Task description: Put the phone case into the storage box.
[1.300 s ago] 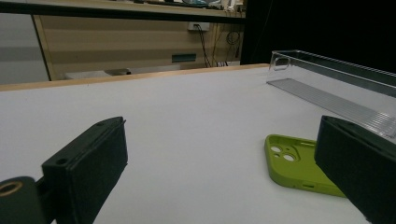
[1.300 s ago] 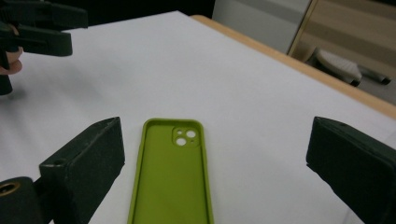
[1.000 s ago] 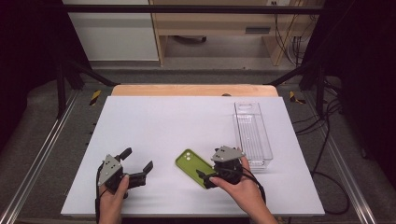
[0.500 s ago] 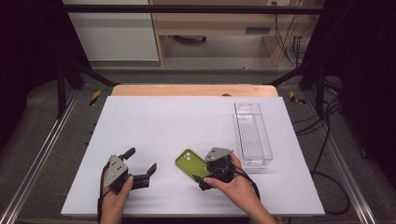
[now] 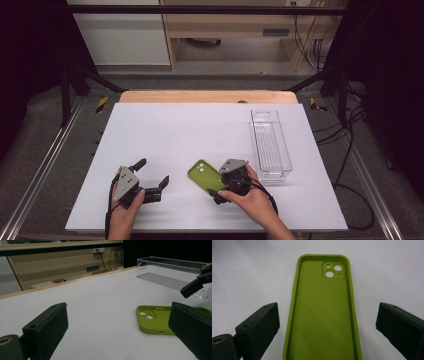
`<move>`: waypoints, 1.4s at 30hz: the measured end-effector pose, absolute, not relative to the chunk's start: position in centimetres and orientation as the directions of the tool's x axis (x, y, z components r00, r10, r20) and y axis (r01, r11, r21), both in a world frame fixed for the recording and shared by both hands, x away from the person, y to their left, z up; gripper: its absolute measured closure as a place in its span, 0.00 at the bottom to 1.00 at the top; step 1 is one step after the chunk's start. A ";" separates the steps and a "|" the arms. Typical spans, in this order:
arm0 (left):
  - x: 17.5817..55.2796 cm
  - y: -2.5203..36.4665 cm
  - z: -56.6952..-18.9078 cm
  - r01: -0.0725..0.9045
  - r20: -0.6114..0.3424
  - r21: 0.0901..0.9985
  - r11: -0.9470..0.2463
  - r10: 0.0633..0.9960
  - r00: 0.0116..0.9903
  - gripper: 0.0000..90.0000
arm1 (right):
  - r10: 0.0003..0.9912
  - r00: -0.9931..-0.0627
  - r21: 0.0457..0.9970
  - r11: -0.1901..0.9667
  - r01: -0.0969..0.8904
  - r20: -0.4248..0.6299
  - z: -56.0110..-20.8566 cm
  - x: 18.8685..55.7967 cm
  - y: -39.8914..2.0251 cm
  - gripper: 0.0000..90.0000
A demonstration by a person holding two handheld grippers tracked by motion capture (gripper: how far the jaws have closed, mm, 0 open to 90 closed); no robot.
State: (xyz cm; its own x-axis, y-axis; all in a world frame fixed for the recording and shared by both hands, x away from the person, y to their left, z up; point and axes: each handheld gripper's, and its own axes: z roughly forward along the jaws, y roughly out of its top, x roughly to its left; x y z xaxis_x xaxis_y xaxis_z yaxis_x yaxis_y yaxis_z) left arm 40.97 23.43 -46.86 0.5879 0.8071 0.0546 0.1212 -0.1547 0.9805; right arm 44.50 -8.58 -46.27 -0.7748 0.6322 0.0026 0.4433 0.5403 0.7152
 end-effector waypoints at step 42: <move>40.9 23.5 -46.8 0.129 0.039 0.981 -0.142 0.806 0.590 0.02 | 0.624 -0.782 0.662 0.590 0.463 -0.009 -48.3 44.3 -8.6 0.17</move>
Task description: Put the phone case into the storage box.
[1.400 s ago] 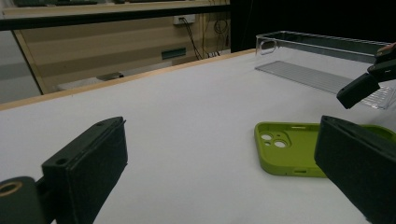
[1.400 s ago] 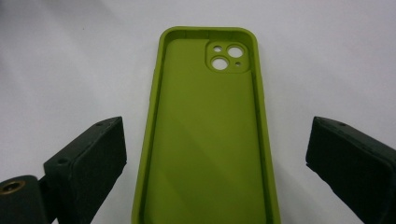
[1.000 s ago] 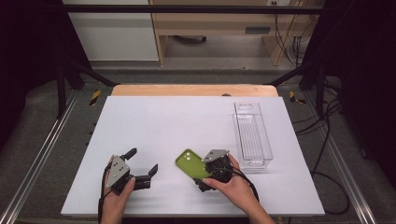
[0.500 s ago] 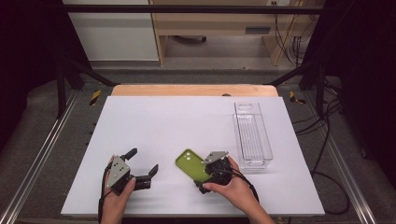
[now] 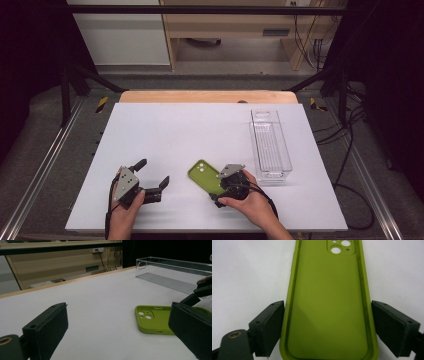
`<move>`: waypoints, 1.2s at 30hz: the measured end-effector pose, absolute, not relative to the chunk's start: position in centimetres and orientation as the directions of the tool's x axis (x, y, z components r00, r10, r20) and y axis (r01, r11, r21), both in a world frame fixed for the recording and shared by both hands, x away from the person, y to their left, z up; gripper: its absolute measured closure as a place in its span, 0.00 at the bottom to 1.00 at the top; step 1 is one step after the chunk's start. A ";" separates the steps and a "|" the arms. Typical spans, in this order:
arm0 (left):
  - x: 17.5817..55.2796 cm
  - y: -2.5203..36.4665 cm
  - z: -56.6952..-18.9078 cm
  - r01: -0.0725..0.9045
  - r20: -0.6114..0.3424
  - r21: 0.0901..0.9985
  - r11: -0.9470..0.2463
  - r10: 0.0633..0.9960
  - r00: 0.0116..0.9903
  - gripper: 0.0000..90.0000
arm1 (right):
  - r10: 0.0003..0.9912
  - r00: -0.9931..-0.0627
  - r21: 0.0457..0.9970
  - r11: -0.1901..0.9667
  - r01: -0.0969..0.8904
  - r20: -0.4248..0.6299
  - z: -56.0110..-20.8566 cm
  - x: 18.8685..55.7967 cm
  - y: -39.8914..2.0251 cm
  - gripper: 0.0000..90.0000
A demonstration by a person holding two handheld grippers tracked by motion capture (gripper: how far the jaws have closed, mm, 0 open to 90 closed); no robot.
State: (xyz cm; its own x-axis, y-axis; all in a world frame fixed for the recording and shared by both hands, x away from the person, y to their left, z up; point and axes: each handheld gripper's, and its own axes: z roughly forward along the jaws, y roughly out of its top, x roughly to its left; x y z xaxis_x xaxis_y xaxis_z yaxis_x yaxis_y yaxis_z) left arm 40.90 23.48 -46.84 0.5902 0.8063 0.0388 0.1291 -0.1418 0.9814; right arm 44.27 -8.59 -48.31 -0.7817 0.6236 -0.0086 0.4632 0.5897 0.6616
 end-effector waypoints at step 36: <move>40.6 24.5 -46.5 0.175 -0.030 0.981 -0.083 0.826 0.562 0.02 | 0.643 -0.759 0.828 0.478 0.293 -0.102 -47.0 44.0 -9.6 0.19</move>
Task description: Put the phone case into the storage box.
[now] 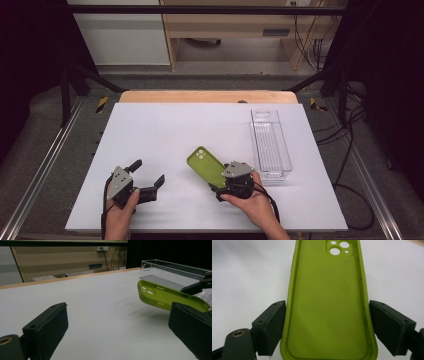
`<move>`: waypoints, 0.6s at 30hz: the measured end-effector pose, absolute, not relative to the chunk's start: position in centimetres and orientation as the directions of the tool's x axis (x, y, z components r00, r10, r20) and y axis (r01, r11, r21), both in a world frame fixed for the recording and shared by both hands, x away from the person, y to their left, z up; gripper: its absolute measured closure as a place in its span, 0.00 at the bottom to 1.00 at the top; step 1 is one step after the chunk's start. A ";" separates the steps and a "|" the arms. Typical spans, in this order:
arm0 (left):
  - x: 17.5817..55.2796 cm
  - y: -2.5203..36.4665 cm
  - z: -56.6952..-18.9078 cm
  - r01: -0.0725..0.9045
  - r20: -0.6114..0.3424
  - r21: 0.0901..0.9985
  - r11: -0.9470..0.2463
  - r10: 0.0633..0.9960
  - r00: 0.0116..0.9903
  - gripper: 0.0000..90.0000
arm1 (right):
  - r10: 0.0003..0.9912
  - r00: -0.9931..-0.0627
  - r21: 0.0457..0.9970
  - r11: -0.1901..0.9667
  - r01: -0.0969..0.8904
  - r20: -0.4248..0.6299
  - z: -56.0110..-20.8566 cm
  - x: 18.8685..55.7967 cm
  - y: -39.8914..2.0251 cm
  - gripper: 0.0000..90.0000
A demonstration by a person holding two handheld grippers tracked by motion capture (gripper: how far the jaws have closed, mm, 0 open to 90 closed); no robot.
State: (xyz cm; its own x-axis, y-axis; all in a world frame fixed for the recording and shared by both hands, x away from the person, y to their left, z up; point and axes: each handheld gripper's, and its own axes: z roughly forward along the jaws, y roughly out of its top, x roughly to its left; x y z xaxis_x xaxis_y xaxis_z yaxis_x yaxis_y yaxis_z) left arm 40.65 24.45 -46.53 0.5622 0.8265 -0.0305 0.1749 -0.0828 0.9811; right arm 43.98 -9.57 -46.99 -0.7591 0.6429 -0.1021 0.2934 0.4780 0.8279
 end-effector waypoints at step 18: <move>41.1 22.2 -44.3 0.191 -0.078 0.980 -0.049 0.793 0.604 0.01 | 0.688 -0.711 0.903 0.385 0.190 -0.143 -45.6 43.0 -10.8 0.19</move>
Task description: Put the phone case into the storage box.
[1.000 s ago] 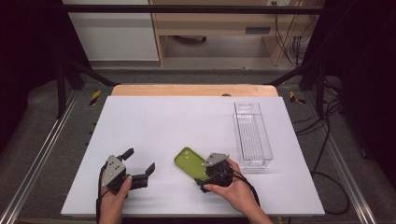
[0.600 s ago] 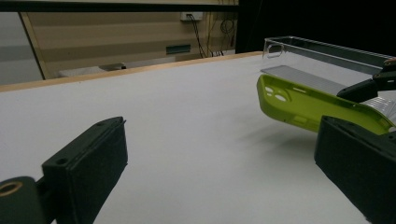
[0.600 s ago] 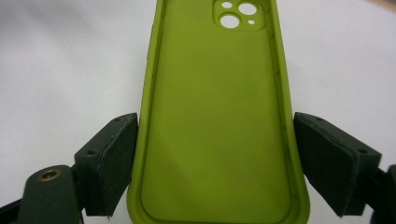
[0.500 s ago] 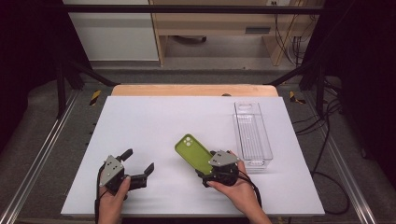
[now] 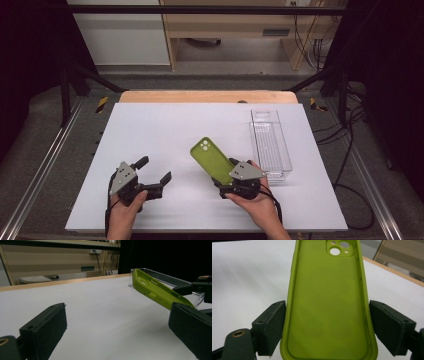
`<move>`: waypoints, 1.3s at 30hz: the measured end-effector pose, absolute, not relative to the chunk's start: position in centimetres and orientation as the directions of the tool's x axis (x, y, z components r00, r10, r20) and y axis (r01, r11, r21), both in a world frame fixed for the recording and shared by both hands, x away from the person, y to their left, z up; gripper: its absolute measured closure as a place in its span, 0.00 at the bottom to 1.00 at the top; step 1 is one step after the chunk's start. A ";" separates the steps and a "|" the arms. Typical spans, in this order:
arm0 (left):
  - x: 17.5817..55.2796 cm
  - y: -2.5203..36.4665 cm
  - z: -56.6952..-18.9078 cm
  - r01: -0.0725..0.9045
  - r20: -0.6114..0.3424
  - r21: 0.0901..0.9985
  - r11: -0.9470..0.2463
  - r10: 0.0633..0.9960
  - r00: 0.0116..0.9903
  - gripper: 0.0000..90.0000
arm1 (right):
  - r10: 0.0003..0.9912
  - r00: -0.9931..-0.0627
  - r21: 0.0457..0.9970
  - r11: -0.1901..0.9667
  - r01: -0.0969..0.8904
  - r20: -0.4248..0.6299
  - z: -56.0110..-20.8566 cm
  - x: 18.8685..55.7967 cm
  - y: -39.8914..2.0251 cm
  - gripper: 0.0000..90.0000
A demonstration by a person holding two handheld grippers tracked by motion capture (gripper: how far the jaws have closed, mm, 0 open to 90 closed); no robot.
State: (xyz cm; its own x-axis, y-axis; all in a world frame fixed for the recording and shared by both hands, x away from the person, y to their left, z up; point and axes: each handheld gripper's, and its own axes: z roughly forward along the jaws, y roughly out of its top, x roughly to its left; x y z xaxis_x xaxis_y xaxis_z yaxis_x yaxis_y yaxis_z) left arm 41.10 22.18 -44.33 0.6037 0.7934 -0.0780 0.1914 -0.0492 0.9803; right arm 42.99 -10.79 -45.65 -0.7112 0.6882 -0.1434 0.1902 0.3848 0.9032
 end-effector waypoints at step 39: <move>43.1 17.2 -40.0 0.224 -0.094 0.970 -0.090 0.714 0.694 0.02 | 0.715 -0.684 0.943 0.310 0.122 -0.146 -45.0 42.0 -11.0 0.19</move>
